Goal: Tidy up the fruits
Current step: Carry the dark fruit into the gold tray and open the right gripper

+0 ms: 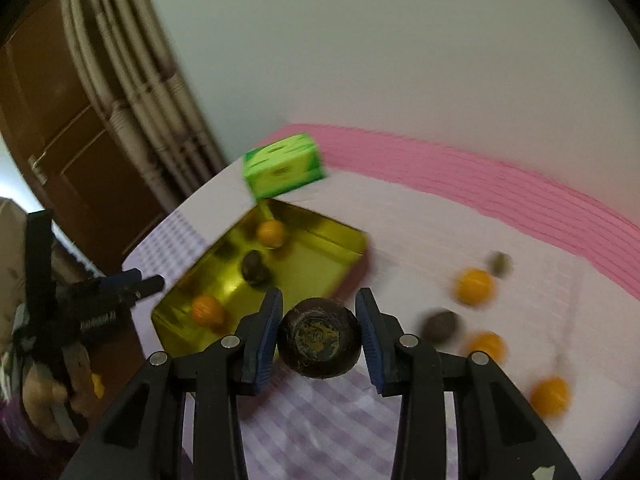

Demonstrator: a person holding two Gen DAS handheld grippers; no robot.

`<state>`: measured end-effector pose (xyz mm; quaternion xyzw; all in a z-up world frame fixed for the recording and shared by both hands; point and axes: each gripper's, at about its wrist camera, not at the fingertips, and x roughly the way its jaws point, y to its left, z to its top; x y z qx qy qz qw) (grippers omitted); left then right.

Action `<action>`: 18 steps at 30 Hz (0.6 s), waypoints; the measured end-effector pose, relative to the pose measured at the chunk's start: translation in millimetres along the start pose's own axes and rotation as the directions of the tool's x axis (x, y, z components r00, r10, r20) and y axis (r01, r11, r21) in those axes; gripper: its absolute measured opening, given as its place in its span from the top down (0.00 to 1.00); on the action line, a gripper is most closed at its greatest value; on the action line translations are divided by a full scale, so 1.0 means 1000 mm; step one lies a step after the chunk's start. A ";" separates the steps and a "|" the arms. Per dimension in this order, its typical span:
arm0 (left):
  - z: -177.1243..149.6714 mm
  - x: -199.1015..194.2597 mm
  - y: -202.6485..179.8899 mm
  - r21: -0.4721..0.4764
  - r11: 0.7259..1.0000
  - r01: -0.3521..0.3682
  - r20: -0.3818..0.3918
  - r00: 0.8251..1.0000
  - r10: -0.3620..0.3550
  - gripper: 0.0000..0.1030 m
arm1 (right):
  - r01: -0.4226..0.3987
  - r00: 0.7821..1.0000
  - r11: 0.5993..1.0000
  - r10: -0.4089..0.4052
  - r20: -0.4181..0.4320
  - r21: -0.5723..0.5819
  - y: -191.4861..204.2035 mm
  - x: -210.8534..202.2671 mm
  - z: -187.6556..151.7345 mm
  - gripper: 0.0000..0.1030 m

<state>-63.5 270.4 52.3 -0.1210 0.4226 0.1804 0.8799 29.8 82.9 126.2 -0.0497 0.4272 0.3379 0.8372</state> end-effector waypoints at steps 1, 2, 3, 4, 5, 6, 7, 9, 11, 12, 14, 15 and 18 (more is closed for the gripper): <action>0.000 0.000 0.000 0.003 1.000 -0.002 -0.002 1.000 0.002 0.41 | -0.012 1.000 1.000 0.012 -0.019 -0.002 0.006 0.014 0.005 0.66; 0.000 0.001 -0.001 0.007 1.000 -0.006 -0.005 1.000 0.006 0.41 | -0.018 0.999 1.000 0.018 -0.030 -0.004 0.010 0.023 0.007 0.66; 0.000 0.000 -0.001 0.010 1.000 -0.007 -0.004 1.000 0.007 0.40 | -0.023 0.999 1.000 0.022 -0.048 -0.012 0.018 0.036 0.009 0.66; 0.000 0.000 -0.002 0.012 1.000 -0.007 -0.003 1.000 0.007 0.40 | -0.025 0.998 0.999 0.023 -0.059 -0.021 0.023 0.044 0.010 0.66; 0.000 0.000 -0.002 0.014 1.000 -0.008 -0.002 1.000 0.008 0.38 | -0.026 0.997 0.999 0.024 -0.070 -0.030 0.028 0.051 0.011 0.66; 0.001 0.000 -0.002 0.016 1.000 -0.011 -0.001 1.000 0.011 0.37 | -0.028 0.996 0.999 0.025 -0.082 -0.039 0.032 0.057 0.010 0.66; 0.001 0.000 -0.002 0.017 1.000 -0.016 -0.001 1.000 0.016 0.36 | -0.031 0.995 0.998 0.026 -0.098 -0.048 0.036 0.066 0.010 0.66; 0.001 0.000 -0.001 0.017 1.000 -0.016 -0.004 1.000 0.016 0.35 | -0.035 0.992 0.998 0.028 -0.120 -0.056 0.042 0.075 0.006 0.66; 0.002 0.001 -0.001 0.017 1.000 -0.017 -0.004 1.000 0.017 0.35 | -0.038 0.988 0.997 0.028 -0.149 -0.069 0.046 0.086 0.001 0.66; 0.002 0.001 -0.001 0.018 1.000 -0.017 -0.004 1.000 0.017 0.34 | -0.039 0.987 0.996 0.026 -0.158 -0.075 0.048 0.090 -0.002 0.66; 0.002 0.001 -0.002 0.025 0.999 -0.024 -0.003 1.000 0.024 0.34 | -0.046 0.984 0.996 0.031 -0.176 -0.078 0.053 0.097 -0.008 0.65; 0.002 0.001 -0.002 0.028 0.999 -0.026 -0.004 1.000 0.026 0.34 | -0.049 0.983 0.996 0.034 -0.181 -0.078 0.054 0.097 -0.010 0.65; 0.001 0.002 -0.003 0.033 0.999 -0.028 -0.009 1.000 0.028 0.33 | -0.056 0.980 0.995 0.039 -0.197 -0.084 0.060 0.100 -0.018 0.65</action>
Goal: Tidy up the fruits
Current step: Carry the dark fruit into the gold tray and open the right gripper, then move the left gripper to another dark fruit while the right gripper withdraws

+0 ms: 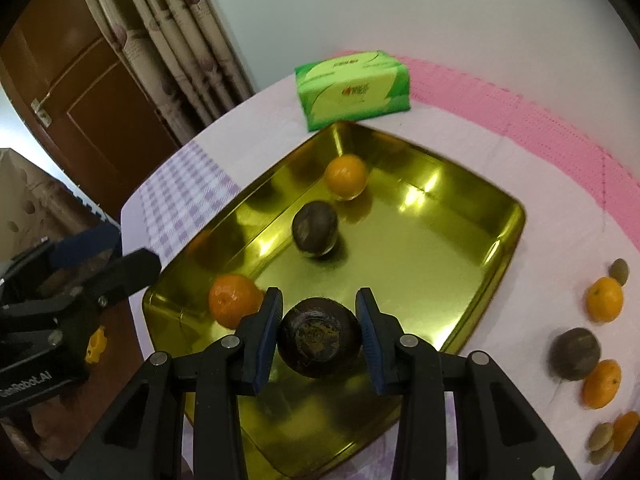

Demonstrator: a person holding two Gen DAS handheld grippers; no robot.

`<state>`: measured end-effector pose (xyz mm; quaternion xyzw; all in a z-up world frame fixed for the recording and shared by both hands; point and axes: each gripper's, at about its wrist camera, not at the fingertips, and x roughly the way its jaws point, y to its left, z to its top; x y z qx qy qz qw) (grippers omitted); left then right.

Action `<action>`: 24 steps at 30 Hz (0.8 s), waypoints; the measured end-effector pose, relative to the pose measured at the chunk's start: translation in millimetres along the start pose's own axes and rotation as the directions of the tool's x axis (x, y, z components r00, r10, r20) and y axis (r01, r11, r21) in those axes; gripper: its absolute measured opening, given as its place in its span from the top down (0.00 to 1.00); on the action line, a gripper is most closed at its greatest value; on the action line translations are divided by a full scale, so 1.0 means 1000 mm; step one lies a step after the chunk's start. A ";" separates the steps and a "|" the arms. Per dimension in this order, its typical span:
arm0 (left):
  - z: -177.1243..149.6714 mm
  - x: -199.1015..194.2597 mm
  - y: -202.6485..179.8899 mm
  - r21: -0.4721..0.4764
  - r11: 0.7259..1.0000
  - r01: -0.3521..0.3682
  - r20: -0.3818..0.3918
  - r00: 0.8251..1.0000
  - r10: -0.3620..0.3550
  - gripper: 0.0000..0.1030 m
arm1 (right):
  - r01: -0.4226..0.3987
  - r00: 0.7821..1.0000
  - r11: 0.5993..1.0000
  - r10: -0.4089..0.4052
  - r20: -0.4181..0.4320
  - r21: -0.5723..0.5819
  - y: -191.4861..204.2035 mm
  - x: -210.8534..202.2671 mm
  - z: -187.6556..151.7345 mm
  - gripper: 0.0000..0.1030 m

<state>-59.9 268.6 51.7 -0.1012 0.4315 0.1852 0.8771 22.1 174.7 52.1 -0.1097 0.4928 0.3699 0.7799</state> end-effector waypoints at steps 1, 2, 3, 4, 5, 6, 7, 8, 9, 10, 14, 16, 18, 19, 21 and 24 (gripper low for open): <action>0.000 0.000 0.000 0.001 1.000 -0.001 0.000 1.000 0.001 0.33 | -0.005 1.000 1.000 0.005 -0.002 0.000 0.002 0.000 -0.002 0.65; 0.000 0.000 0.000 0.003 1.000 -0.003 0.001 1.000 0.003 0.33 | -0.009 1.000 1.000 0.009 -0.005 0.001 0.003 -0.001 -0.004 0.65; 0.001 0.000 0.000 0.004 1.000 -0.006 0.003 1.000 0.006 0.33 | -0.014 1.000 1.000 0.014 -0.008 0.002 0.006 -0.002 -0.006 0.65; 0.001 -0.001 0.000 0.006 1.000 -0.009 0.006 1.000 0.009 0.32 | -0.019 1.000 1.000 0.019 -0.009 0.003 0.007 -0.002 -0.007 0.65; 0.001 -0.001 0.000 0.008 1.000 -0.012 0.007 1.000 0.012 0.32 | -0.026 1.000 1.000 0.026 -0.011 0.004 0.009 -0.002 -0.007 0.65; 0.001 -0.001 -0.001 0.008 1.000 -0.012 0.007 1.000 0.012 0.32 | -0.037 0.999 0.999 0.037 -0.016 0.006 0.011 -0.002 -0.008 0.65; 0.000 -0.001 -0.001 0.008 1.000 -0.013 0.007 1.000 0.013 0.31 | -0.043 0.999 0.999 0.043 -0.019 0.009 0.013 -0.002 -0.008 0.65; 0.000 -0.001 -0.001 0.009 1.000 -0.014 0.007 1.000 0.014 0.31 | -0.046 0.999 0.999 0.047 -0.017 0.013 0.014 -0.003 -0.009 0.64; 0.000 -0.001 -0.001 0.011 1.000 -0.016 0.007 1.000 0.016 0.31 | -0.055 0.998 0.998 0.056 -0.007 0.022 0.015 -0.005 -0.010 0.63; 0.000 -0.001 -0.001 0.013 1.000 -0.017 0.007 1.000 0.017 0.31 | -0.063 0.998 0.998 0.063 0.003 0.030 0.014 -0.008 -0.010 0.63; 0.001 -0.002 -0.001 0.007 1.000 -0.008 0.010 1.000 0.008 0.26 | -0.065 0.997 0.996 0.062 0.054 0.054 0.010 -0.025 -0.011 0.62; 0.001 -0.003 0.000 0.006 1.000 -0.014 0.016 1.000 0.014 0.25 | -0.056 0.995 0.997 0.051 0.081 0.060 0.006 -0.034 -0.013 0.62; 0.001 -0.003 -0.002 0.016 1.000 -0.025 0.016 1.000 0.025 0.25 | -0.054 0.993 0.995 0.044 0.113 0.086 -0.002 -0.044 -0.017 0.59; 0.001 -0.002 -0.002 0.017 1.000 -0.023 0.015 1.000 0.022 0.25 | -0.052 0.992 0.994 0.040 0.120 0.097 -0.005 -0.047 -0.018 0.58; 0.000 -0.002 -0.003 0.022 1.000 -0.020 0.015 1.000 0.020 0.25 | -0.041 0.990 0.993 0.025 0.138 0.112 -0.012 -0.054 -0.023 0.56; -0.001 -0.003 -0.006 0.035 0.999 -0.025 0.020 1.000 0.024 0.25 | -0.030 0.986 0.990 0.007 0.165 0.141 -0.023 -0.067 -0.035 0.50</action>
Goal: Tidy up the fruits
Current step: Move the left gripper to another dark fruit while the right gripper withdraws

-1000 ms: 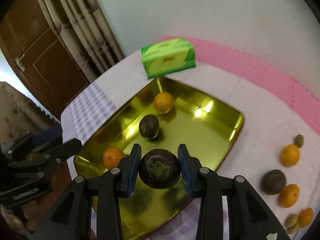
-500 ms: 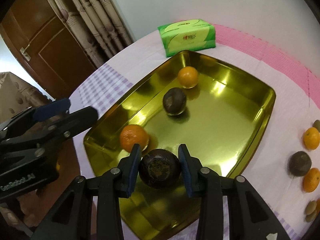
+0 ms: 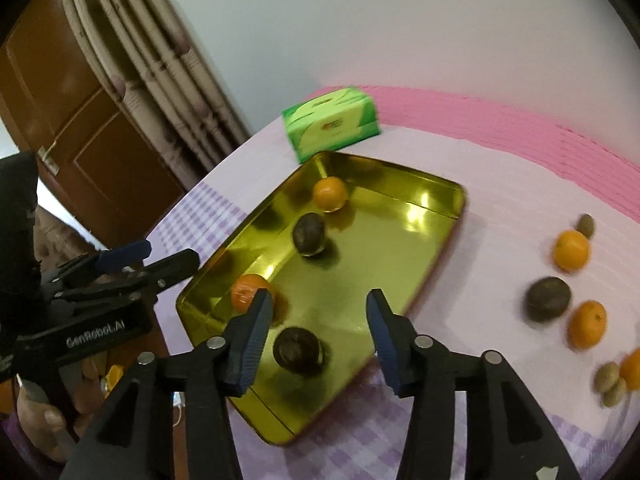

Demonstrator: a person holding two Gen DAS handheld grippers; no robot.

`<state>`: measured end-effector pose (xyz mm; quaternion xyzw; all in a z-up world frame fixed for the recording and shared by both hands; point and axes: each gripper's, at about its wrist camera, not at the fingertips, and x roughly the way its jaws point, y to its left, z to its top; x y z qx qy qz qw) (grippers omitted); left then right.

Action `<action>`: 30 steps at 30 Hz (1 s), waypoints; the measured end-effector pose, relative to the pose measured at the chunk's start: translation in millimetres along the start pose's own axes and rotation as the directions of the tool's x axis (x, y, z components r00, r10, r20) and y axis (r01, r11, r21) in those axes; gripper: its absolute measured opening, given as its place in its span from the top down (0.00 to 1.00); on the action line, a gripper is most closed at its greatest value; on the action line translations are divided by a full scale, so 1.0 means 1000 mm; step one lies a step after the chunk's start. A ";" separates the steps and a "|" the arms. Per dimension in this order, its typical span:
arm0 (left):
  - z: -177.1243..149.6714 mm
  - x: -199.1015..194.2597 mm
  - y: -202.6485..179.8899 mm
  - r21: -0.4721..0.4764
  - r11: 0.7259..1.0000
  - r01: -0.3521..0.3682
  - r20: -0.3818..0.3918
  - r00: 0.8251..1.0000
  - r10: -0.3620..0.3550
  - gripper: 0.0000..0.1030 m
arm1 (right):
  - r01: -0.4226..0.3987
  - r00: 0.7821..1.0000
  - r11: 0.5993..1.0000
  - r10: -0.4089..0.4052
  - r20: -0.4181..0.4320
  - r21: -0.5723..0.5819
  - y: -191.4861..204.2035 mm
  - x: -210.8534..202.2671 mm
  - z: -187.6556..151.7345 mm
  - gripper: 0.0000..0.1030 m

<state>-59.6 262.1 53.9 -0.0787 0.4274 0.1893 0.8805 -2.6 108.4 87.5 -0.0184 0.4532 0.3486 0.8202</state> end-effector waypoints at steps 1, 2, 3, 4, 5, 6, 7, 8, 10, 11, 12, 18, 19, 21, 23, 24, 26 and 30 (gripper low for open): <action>0.000 0.000 -0.001 0.004 1.000 0.000 0.000 1.000 0.000 0.24 | 0.005 1.000 1.000 -0.005 0.008 0.006 -0.003 -0.004 -0.003 0.49; -0.001 0.000 -0.002 0.008 1.000 -0.001 -0.001 1.000 0.001 0.24 | 0.013 1.000 1.000 -0.013 0.016 0.011 -0.007 -0.008 -0.005 0.47; -0.001 0.000 -0.002 0.010 1.000 -0.001 -0.002 1.000 0.001 0.24 | 0.027 0.999 1.000 -0.027 0.025 0.014 -0.011 -0.014 -0.009 0.45; -0.001 0.000 -0.003 0.012 1.000 -0.001 -0.003 1.000 0.001 0.24 | 0.045 0.998 0.999 -0.046 0.034 0.016 -0.015 -0.020 -0.013 0.45; -0.002 0.000 -0.003 0.014 1.000 -0.002 -0.002 1.000 0.002 0.24 | 0.066 0.997 0.998 -0.067 0.045 0.017 -0.020 -0.027 -0.018 0.44; -0.002 0.000 -0.004 0.015 1.000 -0.003 -0.001 1.000 0.003 0.24 | 0.089 0.994 0.996 -0.090 0.057 0.019 -0.025 -0.036 -0.022 0.43; -0.002 0.000 -0.004 0.016 1.000 -0.004 0.000 1.000 0.004 0.24 | 0.109 0.992 0.994 -0.110 0.065 0.020 -0.030 -0.043 -0.026 0.42; -0.003 0.000 -0.005 0.017 1.000 -0.004 0.000 1.000 0.004 0.24 | 0.133 0.988 0.991 -0.134 0.071 0.020 -0.035 -0.049 -0.030 0.39; -0.003 0.000 -0.006 0.020 1.000 -0.003 0.000 1.000 0.003 0.24 | 0.206 0.974 0.978 -0.207 0.090 0.019 -0.050 -0.066 -0.041 0.38; -0.003 0.000 -0.007 0.023 1.000 -0.005 0.000 1.000 0.005 0.24 | 0.235 0.967 0.972 -0.236 0.094 0.022 -0.057 -0.073 -0.046 0.36; -0.003 0.000 -0.008 0.027 1.000 -0.007 0.001 1.000 0.007 0.24 | 0.272 0.957 0.962 -0.273 0.094 0.030 -0.067 -0.081 -0.052 0.34; -0.006 -0.001 -0.018 0.062 0.998 -0.021 0.013 1.000 0.020 0.23 | 0.445 0.888 0.890 -0.453 0.083 0.100 -0.123 -0.116 -0.082 0.32; -0.007 -0.001 -0.019 0.069 0.997 -0.024 0.014 1.000 0.023 0.23 | 0.477 0.870 0.872 -0.487 0.080 0.111 -0.134 -0.122 -0.086 0.31; -0.009 -0.001 -0.024 0.085 0.996 -0.031 0.018 0.999 0.030 0.23 | 0.518 0.845 0.844 -0.531 0.073 0.140 -0.153 -0.132 -0.093 0.27; -0.011 0.000 -0.028 0.101 0.994 -0.039 0.022 0.999 0.037 0.23 | 0.565 0.811 0.804 -0.583 0.058 0.185 -0.176 -0.141 -0.101 0.23; -0.012 0.000 -0.031 0.113 0.993 -0.045 0.026 0.999 0.042 0.23 | 0.576 0.802 0.793 -0.595 0.053 0.199 -0.183 -0.144 -0.104 0.21; -0.013 -0.001 -0.034 0.128 0.991 -0.051 0.032 0.998 0.047 0.23 | 0.608 0.775 0.757 -0.631 0.029 0.237 -0.205 -0.152 -0.112 0.20; -0.016 -0.002 -0.042 0.166 0.984 -0.068 0.050 0.997 0.060 0.23 | 0.668 0.724 0.695 -0.689 -0.017 0.267 -0.237 -0.163 -0.128 0.17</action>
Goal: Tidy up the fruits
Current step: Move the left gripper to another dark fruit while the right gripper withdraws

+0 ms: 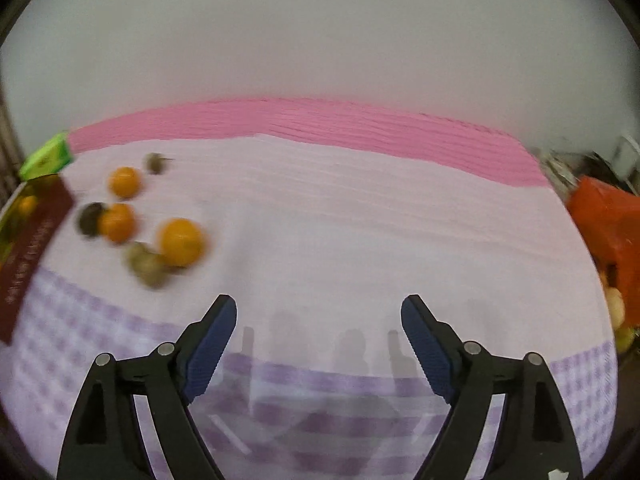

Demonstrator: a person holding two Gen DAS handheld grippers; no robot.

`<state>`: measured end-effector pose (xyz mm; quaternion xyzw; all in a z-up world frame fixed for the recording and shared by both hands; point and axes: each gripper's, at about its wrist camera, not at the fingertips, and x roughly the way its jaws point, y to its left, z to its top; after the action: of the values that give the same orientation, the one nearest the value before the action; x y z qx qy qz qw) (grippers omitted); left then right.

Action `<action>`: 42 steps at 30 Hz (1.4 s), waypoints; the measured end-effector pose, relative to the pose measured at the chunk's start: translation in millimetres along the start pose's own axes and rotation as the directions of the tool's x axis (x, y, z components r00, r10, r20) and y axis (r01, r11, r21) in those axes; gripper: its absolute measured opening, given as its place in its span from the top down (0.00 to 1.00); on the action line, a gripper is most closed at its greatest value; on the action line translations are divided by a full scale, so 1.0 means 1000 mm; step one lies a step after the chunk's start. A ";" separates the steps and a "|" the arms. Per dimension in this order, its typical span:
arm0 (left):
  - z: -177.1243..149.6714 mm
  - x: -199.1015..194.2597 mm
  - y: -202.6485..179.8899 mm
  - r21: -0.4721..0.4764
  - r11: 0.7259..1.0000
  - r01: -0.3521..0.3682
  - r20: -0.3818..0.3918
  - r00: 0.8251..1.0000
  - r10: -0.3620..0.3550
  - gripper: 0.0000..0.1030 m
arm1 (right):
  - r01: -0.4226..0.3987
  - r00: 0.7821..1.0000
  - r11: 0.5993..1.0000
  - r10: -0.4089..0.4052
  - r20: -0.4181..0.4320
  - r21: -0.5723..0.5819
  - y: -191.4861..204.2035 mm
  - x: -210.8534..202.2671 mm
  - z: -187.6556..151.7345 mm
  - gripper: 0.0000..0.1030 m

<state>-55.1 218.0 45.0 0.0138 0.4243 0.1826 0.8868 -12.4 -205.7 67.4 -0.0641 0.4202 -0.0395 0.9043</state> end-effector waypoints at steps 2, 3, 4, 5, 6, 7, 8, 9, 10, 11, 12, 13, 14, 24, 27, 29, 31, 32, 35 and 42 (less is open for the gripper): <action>-0.001 -0.001 -0.004 0.015 1.000 -0.006 0.004 1.000 0.006 0.23 | 0.045 0.999 0.999 -0.045 -0.022 0.004 -0.015 0.009 -0.005 0.15; -0.001 -0.003 -0.006 0.024 1.000 -0.010 0.008 1.000 0.010 0.23 | 0.056 0.998 0.998 -0.056 -0.029 0.008 -0.019 0.012 -0.006 0.15; -0.001 -0.005 -0.007 0.030 0.999 -0.014 0.013 1.000 0.013 0.23 | 0.067 0.997 0.998 -0.067 -0.040 0.017 -0.026 0.015 -0.008 0.15; 0.000 -0.007 -0.009 0.037 0.999 -0.019 0.019 1.000 0.018 0.23 | 0.069 0.996 0.997 -0.068 -0.052 0.032 -0.033 0.019 -0.011 0.15; 0.001 -0.009 -0.010 0.042 0.999 -0.021 0.023 1.000 0.021 0.23 | 0.070 0.996 0.997 -0.067 -0.061 0.044 -0.039 0.022 -0.013 0.14; 0.003 -0.012 -0.011 0.046 0.999 -0.022 0.028 0.999 0.021 0.23 | 0.061 0.997 0.996 -0.058 -0.059 0.058 -0.044 0.023 -0.014 0.12; 0.005 -0.016 -0.012 0.049 0.999 -0.020 0.036 0.999 0.018 0.23 | 0.063 0.997 0.995 -0.058 -0.058 0.071 -0.048 0.023 -0.015 0.09; 0.007 -0.021 -0.014 0.055 0.998 -0.015 0.046 0.999 0.013 0.23 | 0.063 0.997 0.995 -0.059 -0.055 0.079 -0.051 0.023 -0.015 0.07; 0.010 -0.027 -0.018 0.066 0.998 -0.008 0.057 0.998 0.004 0.23 | 0.060 0.997 0.995 -0.055 -0.055 0.083 -0.052 0.025 -0.015 0.06; 0.012 -0.031 -0.022 0.081 0.997 0.000 0.064 0.998 -0.005 0.22 | 0.052 0.997 0.995 -0.047 -0.057 0.089 -0.054 0.026 -0.015 0.05; 0.016 -0.036 -0.029 0.108 0.994 0.017 0.068 0.997 -0.025 0.22 | 0.047 0.997 0.995 -0.042 -0.058 0.092 -0.053 0.028 -0.014 0.04; 0.020 -0.039 -0.037 0.134 0.990 0.042 0.065 0.997 -0.052 0.22 | 0.039 0.998 0.994 -0.033 -0.062 0.100 -0.054 0.031 -0.013 0.03; 0.023 -0.042 -0.044 0.155 0.985 0.070 0.060 0.995 -0.081 0.22 | 0.032 0.998 0.994 -0.025 -0.065 0.106 -0.056 0.032 -0.012 0.03; 0.051 -0.029 -0.159 0.410 0.825 0.388 -0.082 0.917 -0.390 0.22 | -0.020 0.997 0.994 0.027 -0.069 0.106 -0.060 0.039 -0.011 0.00; 0.058 -0.008 -0.192 0.481 0.774 0.411 -0.141 0.908 -0.395 0.23 | -0.024 0.997 0.995 0.031 -0.067 0.101 -0.058 0.038 -0.011 0.00; 0.064 0.010 -0.206 0.485 0.758 0.436 -0.192 0.899 -0.395 0.23 | -0.027 0.997 0.995 0.033 -0.066 0.100 -0.058 0.039 -0.011 0.00; 0.071 0.026 -0.214 0.472 0.749 0.465 -0.231 0.885 -0.404 0.23 | -0.029 0.997 0.995 0.035 -0.064 0.098 -0.058 0.038 -0.011 0.00; 0.072 0.033 -0.216 0.469 0.747 0.472 -0.242 0.882 -0.405 0.23 | -0.029 0.997 0.995 0.036 -0.064 0.098 -0.057 0.038 -0.012 0.00; 0.078 0.054 -0.229 0.472 0.735 0.487 -0.288 0.873 -0.394 0.23 | -0.033 0.997 0.995 0.039 -0.064 0.094 -0.056 0.039 -0.011 0.00; 0.076 0.090 -0.243 0.470 0.724 0.505 -0.356 0.859 -0.367 0.40 | -0.032 0.997 0.995 0.038 -0.063 0.094 -0.055 0.039 -0.010 0.00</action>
<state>129.8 31.5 -17.8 0.1443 0.5525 -0.1618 0.8048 4.4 -266.0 39.6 -0.0132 0.4482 -0.0451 0.8927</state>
